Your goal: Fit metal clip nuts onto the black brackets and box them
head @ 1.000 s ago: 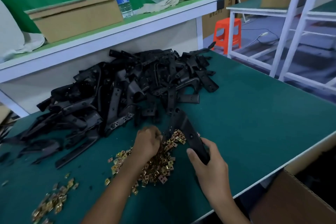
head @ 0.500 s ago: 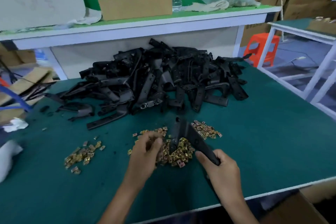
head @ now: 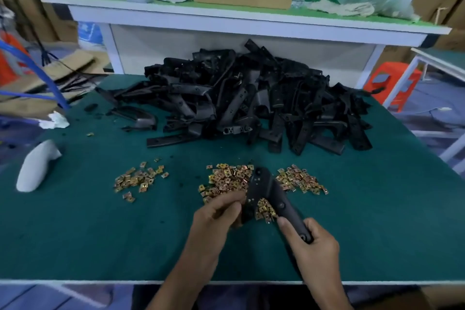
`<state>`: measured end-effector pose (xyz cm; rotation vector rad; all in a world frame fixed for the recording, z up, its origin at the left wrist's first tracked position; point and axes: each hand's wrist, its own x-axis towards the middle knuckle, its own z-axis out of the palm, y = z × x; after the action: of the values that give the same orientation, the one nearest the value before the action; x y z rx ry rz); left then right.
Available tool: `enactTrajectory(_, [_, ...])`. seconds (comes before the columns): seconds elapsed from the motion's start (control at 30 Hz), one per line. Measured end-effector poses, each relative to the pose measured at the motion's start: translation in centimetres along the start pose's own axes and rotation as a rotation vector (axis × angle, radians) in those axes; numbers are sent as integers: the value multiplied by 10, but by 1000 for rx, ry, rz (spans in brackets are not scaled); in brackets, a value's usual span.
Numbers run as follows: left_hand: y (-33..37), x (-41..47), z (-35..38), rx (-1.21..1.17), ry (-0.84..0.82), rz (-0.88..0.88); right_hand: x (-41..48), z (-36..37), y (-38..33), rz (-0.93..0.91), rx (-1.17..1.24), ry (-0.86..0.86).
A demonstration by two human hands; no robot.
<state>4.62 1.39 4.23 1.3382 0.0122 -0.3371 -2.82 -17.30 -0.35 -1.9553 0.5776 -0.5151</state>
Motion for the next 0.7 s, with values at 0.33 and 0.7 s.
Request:
enactTrajectory(0.33, [-2, 0, -5, -96, -60, -62, 2, 1, -2, -58, -48, 19])
enactTrajectory(0.7, [1, 4, -17, 20, -88, -21, 1, 0, -4, -70, -115, -57])
